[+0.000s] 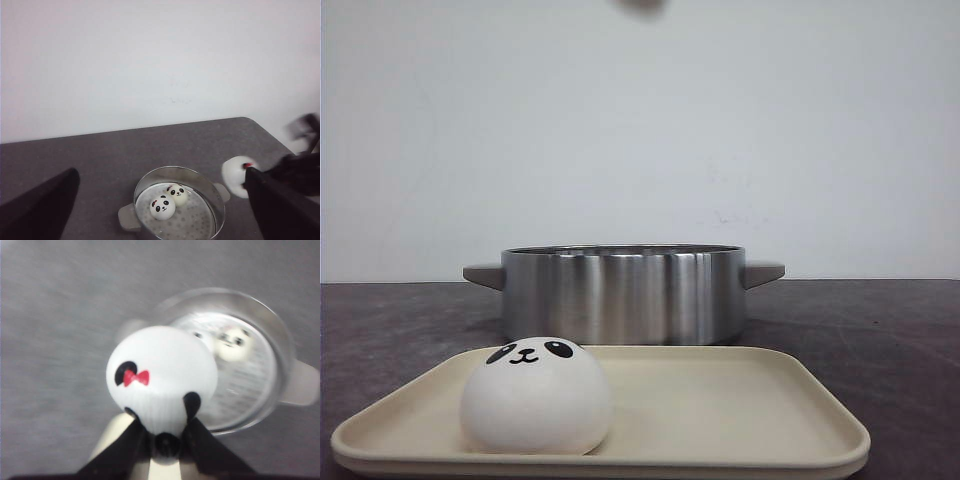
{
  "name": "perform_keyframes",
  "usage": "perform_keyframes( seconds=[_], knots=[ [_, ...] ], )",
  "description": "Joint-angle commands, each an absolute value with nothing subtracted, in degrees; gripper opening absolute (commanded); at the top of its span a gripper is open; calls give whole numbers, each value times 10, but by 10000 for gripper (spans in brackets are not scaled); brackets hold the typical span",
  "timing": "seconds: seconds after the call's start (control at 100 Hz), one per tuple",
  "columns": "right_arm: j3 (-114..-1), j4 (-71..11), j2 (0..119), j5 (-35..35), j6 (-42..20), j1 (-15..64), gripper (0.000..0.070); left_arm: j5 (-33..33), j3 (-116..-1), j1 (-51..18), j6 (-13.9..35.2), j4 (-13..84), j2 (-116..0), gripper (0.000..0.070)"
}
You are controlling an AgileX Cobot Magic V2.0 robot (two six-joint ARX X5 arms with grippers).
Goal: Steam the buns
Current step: 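Carry the bun with the right gripper into the pot and release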
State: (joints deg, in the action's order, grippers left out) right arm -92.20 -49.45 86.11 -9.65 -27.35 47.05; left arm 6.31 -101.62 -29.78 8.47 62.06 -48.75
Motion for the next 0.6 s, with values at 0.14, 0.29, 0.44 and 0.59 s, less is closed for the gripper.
perform_keyframes(
  seconds=[0.14, 0.29, 0.44, 0.59],
  knots=[
    [-927, -490, 983, -69, -220, 423, 4, 66, -1026, -301, 80, 619, -498, 672],
    [-927, -489, 1051, -55, -213, 407, 4, 66, -1026, -301, 80, 624, -498, 672],
    [-927, -486, 1094, -47, -203, 403, 4, 66, -1026, -301, 80, 640, -498, 672],
    [-927, -484, 1110, -48, -206, 398, 100, 67, -1025, -301, 80, 653, -498, 672]
  ],
)
